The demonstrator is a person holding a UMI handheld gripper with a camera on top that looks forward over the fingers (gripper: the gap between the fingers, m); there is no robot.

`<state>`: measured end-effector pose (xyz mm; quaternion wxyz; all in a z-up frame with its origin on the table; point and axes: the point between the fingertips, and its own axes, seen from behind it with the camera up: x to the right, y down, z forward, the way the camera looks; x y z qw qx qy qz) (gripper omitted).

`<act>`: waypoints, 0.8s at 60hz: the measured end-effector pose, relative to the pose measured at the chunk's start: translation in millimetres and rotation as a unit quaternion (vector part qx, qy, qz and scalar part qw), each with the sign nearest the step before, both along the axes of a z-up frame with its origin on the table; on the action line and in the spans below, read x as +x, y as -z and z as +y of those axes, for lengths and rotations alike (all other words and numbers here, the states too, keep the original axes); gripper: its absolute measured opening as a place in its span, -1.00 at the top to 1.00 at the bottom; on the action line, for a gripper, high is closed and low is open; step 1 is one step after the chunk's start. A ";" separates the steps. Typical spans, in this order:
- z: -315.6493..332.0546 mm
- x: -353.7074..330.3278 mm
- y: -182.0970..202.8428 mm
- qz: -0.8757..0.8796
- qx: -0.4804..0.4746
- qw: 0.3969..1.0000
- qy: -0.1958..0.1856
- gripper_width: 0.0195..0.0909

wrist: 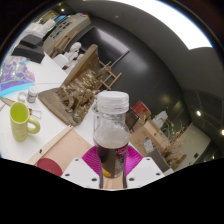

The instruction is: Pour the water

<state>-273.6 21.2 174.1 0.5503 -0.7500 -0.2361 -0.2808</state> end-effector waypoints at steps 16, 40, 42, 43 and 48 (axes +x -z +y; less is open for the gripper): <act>-2.7 -75.1 -0.6 -0.311 0.005 0.947 -0.076 0.83; 8.0 -127.4 -7.8 -0.540 0.036 0.836 -0.095 0.84; 8.3 -132.0 -7.6 -0.550 0.039 0.828 -0.099 0.84; 8.3 -134.1 -6.9 -0.555 0.039 0.825 -0.101 0.83; 9.3 -141.1 -2.4 -0.565 0.039 0.817 -0.110 0.84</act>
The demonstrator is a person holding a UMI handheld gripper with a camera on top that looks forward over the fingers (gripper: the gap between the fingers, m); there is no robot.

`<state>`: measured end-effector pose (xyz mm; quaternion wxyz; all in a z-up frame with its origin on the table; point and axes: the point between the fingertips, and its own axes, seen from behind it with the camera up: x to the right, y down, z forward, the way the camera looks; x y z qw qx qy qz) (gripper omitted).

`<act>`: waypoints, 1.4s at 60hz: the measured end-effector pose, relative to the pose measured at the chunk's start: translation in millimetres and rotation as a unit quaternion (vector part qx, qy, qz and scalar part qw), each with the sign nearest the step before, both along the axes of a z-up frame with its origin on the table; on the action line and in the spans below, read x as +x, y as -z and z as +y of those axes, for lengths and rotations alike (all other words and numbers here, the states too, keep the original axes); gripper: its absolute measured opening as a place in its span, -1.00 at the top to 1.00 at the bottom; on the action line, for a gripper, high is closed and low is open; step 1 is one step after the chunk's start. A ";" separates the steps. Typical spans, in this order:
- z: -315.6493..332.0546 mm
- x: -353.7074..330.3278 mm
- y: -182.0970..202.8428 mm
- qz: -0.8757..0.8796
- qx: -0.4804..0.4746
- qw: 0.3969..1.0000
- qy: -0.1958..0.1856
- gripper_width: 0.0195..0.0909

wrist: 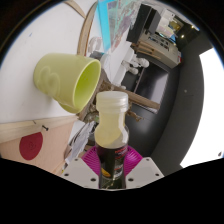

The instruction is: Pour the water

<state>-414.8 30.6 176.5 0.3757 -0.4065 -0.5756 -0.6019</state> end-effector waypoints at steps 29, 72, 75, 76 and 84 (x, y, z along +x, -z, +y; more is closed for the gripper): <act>-7.5 32.6 -1.4 0.169 -0.036 0.983 0.062 0.83; -45.9 51.7 47.1 0.742 -0.149 0.640 0.133 0.82; -45.2 50.1 54.8 0.755 -0.154 0.625 0.127 0.82; -44.9 49.8 57.8 0.758 -0.156 0.620 0.126 0.82; -44.3 45.6 84.1 0.784 -0.167 0.584 0.128 0.82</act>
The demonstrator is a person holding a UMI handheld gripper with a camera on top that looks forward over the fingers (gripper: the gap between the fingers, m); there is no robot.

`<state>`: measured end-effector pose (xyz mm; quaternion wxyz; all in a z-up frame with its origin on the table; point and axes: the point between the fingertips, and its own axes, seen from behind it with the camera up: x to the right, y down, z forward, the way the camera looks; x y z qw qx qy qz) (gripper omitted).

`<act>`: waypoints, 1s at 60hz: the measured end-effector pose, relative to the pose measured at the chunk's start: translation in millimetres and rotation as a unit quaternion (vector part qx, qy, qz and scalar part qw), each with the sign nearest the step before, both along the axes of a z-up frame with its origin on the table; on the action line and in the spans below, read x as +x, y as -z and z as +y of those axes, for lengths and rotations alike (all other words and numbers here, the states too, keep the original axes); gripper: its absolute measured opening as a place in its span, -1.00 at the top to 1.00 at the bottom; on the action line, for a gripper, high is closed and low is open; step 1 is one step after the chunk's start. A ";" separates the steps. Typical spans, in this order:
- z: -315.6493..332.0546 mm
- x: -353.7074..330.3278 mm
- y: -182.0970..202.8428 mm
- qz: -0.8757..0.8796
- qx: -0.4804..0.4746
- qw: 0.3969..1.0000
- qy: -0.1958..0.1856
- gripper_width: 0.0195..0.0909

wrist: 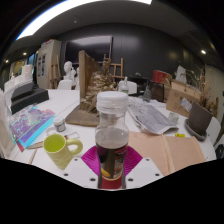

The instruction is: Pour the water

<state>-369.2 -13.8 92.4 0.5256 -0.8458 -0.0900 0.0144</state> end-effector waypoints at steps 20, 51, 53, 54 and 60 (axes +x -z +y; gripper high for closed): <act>-8.0 0.1 46.9 0.041 -0.012 0.999 0.013 0.81; -46.1 18.4 22.3 0.030 -0.031 0.998 0.045 -0.88; -53.6 19.8 12.4 0.027 -0.031 0.998 0.050 -0.85; -58.3 20.5 7.5 0.025 -0.032 0.998 0.053 -0.85; -92.2 19.2 -22.4 0.015 -0.045 0.996 0.069 -0.85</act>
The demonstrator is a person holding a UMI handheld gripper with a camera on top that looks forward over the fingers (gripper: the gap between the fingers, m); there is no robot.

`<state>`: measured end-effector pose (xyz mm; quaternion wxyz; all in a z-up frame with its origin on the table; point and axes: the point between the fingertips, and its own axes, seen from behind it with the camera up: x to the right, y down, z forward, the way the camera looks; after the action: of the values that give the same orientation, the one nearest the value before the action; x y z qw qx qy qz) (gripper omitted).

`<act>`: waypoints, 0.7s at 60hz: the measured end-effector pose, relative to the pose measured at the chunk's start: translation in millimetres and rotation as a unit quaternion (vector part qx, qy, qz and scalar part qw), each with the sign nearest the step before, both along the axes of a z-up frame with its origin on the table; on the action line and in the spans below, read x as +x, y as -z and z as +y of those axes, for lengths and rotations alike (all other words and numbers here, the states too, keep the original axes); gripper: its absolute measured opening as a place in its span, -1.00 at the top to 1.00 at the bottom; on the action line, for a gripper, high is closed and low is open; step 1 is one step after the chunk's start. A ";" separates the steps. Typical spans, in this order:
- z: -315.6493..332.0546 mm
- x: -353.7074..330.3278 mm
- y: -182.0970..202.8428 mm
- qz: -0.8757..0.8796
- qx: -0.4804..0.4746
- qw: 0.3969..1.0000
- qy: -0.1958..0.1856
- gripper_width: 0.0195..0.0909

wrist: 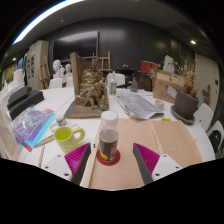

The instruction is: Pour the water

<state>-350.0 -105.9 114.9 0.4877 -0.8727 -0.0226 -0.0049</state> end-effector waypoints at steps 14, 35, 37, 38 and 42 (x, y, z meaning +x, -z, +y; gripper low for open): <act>-86.5 -29.4 -55.8 -0.005 -0.022 1.000 0.013 -0.86; -155.8 -41.1 -71.0 -0.033 -0.043 0.998 0.037 -0.86; -158.9 -38.4 -68.4 -0.030 -0.050 0.997 0.041 -0.85; -159.8 -36.5 -68.2 -0.031 -0.051 0.997 0.044 -0.86; -159.2 -29.7 -69.4 -0.041 -0.042 0.997 0.048 -0.86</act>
<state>-379.8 -265.2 184.3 0.4488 -0.8914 -0.0005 -0.0630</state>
